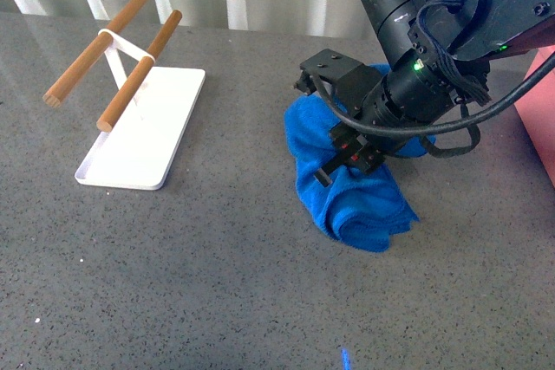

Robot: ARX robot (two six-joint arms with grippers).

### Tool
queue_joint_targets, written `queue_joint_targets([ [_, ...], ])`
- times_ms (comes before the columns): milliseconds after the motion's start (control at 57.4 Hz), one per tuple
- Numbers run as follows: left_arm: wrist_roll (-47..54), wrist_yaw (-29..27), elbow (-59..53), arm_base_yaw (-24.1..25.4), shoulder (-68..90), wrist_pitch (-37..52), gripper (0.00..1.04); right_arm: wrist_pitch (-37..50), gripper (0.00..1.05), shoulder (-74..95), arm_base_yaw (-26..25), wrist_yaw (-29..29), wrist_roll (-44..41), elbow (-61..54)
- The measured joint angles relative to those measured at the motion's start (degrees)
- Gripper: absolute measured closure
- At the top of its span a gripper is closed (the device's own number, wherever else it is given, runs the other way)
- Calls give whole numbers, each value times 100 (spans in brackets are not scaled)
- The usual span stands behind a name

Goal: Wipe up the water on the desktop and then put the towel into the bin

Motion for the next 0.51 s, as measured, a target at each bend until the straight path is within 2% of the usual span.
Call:
queue_joint_targets([
  [296,0,0,0,0,0,0,7,94,101,-1423,-175,-192,234,-1187],
  [506,0,-2,0,0,0,0,7,-365,101,-2883,-577,-592,383,-1200],
])
